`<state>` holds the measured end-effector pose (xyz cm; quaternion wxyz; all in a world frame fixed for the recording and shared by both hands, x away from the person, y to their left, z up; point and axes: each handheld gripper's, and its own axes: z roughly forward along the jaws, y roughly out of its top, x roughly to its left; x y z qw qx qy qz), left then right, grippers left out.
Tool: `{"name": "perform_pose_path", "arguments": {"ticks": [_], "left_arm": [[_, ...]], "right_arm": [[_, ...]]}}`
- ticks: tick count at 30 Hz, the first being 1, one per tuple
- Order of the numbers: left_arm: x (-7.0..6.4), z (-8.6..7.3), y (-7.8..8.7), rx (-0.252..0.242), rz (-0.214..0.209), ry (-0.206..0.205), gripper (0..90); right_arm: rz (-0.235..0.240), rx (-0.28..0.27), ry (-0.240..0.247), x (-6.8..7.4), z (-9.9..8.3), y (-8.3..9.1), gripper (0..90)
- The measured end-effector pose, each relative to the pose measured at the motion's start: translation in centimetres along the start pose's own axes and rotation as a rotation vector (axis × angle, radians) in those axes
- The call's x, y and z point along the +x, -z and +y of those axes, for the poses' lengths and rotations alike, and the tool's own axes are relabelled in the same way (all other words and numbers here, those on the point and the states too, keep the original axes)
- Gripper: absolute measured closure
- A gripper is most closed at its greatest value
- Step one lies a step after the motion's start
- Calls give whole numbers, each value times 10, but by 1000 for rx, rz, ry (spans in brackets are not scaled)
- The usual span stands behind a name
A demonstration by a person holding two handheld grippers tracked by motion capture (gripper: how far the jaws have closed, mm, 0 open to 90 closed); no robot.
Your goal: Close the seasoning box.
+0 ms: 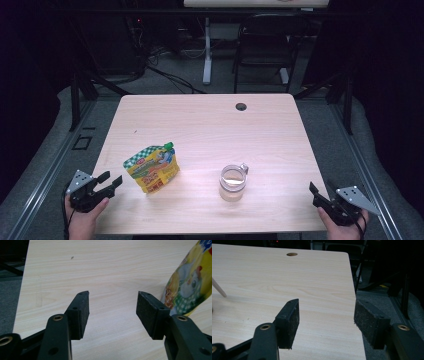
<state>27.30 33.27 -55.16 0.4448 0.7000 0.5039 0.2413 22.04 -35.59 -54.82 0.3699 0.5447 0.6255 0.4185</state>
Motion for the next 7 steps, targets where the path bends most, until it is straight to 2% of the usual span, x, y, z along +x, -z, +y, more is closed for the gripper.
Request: {"name": "perform_pose_path", "arguments": {"ticks": [4, 5, 7], "left_arm": [[4, 0, 0, 10, 14, 2, 403], [4, 0, 0, -8, 46, -19, 400], [5, 0, 0, -14, 49, -24, 393]], "right_arm": [[3, -12, -15, -2, -2, -2, 356], [34, 4, -45, -4, -3, -3, 385], [51, 15, -60, -5, -4, -3, 403]]}}
